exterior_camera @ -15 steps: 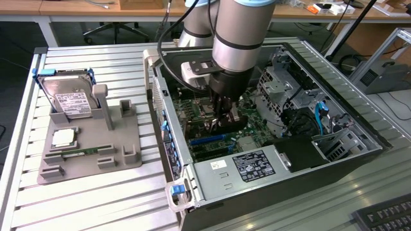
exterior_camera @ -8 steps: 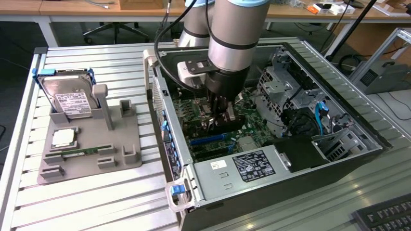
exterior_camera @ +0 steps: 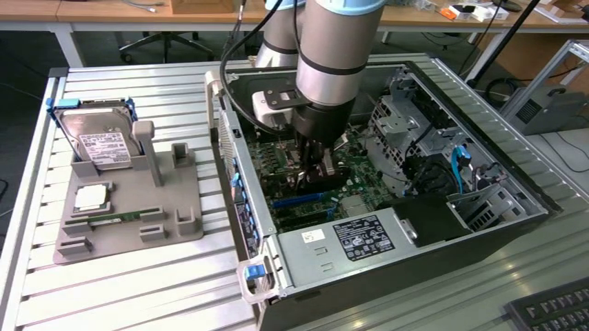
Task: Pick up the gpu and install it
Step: 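Insert the gpu into the slot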
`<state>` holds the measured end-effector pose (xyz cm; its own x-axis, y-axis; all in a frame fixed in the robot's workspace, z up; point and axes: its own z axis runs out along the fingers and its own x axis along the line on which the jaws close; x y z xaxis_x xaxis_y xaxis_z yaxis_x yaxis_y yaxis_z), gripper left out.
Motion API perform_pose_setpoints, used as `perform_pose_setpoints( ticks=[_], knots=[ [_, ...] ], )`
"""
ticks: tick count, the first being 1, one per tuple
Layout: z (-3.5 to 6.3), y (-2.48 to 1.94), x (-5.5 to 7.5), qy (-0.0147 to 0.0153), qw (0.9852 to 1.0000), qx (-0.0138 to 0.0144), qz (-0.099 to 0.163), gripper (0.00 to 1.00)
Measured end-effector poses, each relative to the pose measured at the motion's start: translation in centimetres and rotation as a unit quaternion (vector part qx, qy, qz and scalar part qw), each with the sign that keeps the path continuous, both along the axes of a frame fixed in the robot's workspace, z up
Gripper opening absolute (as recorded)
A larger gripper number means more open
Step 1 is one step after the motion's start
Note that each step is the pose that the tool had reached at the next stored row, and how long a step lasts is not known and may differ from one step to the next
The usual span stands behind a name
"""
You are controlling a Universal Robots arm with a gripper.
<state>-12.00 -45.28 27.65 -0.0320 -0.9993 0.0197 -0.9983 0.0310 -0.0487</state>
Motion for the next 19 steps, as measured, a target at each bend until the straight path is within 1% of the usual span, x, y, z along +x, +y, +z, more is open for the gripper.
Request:
perform_pose_setpoints(
  ticks=[11,19],
  knots=[
    [-0.58,0.16,-0.6,0.0000,1.0000,-0.0007,-0.006,0.27],
    [-1.09,0.32,-0.6,0.0000,1.0000,-0.0007,-0.009,0.27]
  ],
)
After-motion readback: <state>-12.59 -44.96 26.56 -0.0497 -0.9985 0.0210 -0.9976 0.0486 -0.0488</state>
